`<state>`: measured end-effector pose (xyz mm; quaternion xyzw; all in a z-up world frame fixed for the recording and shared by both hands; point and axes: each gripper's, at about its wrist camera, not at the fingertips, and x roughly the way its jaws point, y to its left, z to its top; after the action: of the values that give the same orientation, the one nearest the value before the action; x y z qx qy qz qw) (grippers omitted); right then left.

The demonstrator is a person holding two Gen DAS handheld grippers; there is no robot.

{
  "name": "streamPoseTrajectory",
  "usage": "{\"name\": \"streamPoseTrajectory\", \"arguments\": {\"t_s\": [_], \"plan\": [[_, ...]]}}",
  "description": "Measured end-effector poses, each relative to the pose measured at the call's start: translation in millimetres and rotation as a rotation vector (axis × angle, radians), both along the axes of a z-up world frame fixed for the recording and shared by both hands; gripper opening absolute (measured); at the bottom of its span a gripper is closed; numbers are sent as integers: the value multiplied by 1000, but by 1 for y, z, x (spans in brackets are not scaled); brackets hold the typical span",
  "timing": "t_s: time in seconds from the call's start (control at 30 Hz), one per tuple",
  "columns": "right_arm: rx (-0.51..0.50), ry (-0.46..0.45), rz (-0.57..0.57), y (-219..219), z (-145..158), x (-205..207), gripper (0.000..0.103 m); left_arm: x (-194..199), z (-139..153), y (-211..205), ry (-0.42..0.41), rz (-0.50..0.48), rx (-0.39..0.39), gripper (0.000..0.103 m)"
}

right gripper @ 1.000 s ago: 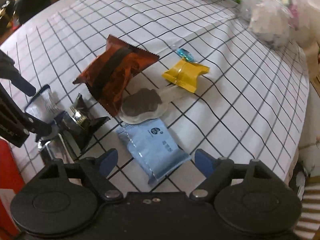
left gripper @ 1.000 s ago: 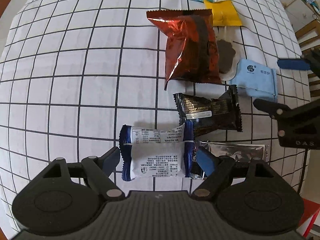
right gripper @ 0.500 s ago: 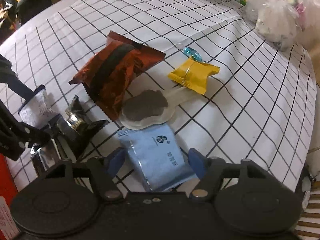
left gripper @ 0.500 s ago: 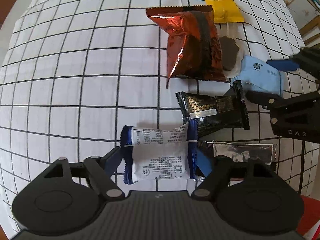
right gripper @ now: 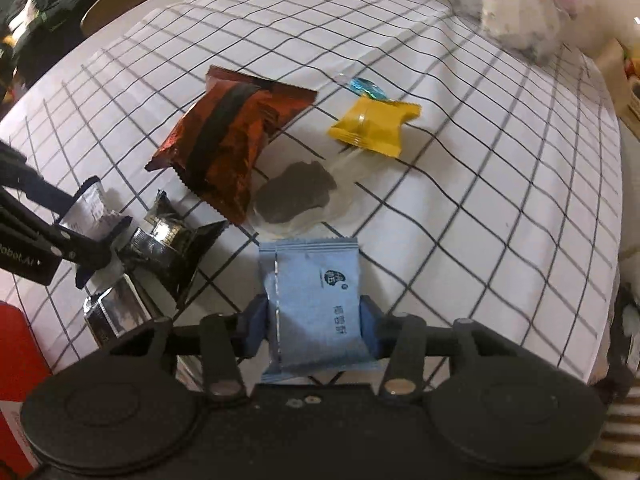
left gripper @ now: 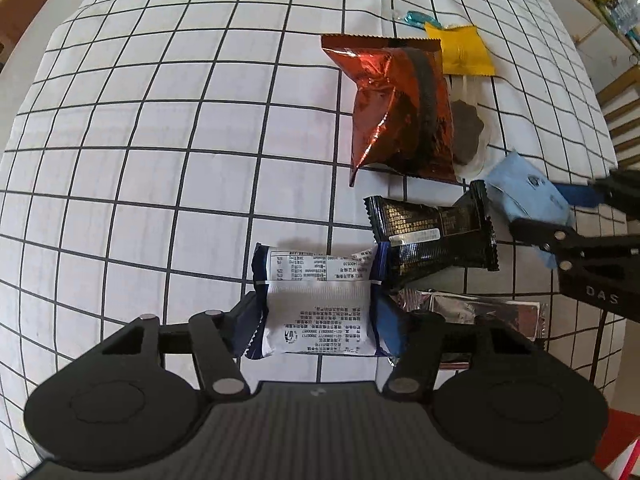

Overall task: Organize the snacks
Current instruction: 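Grasp the white-and-blue biscuit packet with the left gripper while the right grasps the light blue packet, then lift both held packets and carry them over the white box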

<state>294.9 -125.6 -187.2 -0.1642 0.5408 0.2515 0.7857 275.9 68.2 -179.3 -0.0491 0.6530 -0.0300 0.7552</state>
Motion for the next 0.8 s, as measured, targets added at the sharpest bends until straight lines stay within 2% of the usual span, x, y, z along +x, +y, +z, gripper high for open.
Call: {"name": "streamPoseTrajectory", "arguments": {"t_s": [0.4,0.6,0.8], "plan": [[125,-20,-166,-35,36,-23,47,-6,7,27,-4,86,-51,60],[147,-45,-203,-43,57,-37,47,-16,29,39,-45,108,-58,60],[188,-80,-243,-52,87,-53,47,-25,62,40,-122,96,-63,60]]}}
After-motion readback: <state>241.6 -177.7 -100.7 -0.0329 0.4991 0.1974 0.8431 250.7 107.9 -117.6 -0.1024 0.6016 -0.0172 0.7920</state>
